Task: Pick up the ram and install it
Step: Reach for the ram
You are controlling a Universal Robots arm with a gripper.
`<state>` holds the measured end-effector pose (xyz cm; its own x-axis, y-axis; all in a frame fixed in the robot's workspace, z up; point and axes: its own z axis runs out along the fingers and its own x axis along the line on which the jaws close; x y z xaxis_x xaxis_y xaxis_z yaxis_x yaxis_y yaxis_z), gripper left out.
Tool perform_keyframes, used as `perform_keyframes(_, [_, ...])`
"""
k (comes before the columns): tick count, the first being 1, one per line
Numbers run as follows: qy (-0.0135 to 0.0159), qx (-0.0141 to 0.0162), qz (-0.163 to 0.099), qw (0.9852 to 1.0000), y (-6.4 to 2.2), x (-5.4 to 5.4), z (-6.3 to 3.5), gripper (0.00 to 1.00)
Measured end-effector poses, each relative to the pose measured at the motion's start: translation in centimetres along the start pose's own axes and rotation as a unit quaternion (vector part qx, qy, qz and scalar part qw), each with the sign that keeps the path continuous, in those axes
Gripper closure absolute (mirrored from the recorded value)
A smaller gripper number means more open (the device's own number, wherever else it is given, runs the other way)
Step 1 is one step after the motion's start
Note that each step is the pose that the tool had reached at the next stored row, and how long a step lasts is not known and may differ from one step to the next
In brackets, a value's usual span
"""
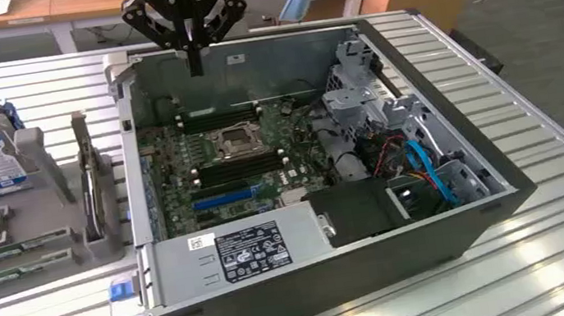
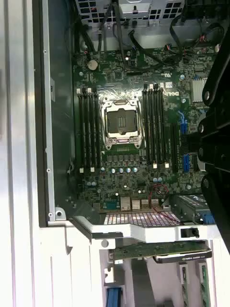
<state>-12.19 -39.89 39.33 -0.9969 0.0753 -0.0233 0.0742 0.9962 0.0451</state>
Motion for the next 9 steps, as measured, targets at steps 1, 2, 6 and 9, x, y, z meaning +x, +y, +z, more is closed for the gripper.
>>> perform_keyframes(1, [0.0,0.0,0.0,1.0,0.0,0.0,0.0,0.9])
perform_keyframes(2, [0.0,0.0,0.0,1.0,0.0,0.0,0.0,0.9])
perform_keyframes(6, [0.0,0.0,0.0,1.0,0.0,0.03,0.0,0.9])
perform_keyframes(9, [0.0,0.0,0.0,1.0,-0.01,0.15,0.0,0.9])
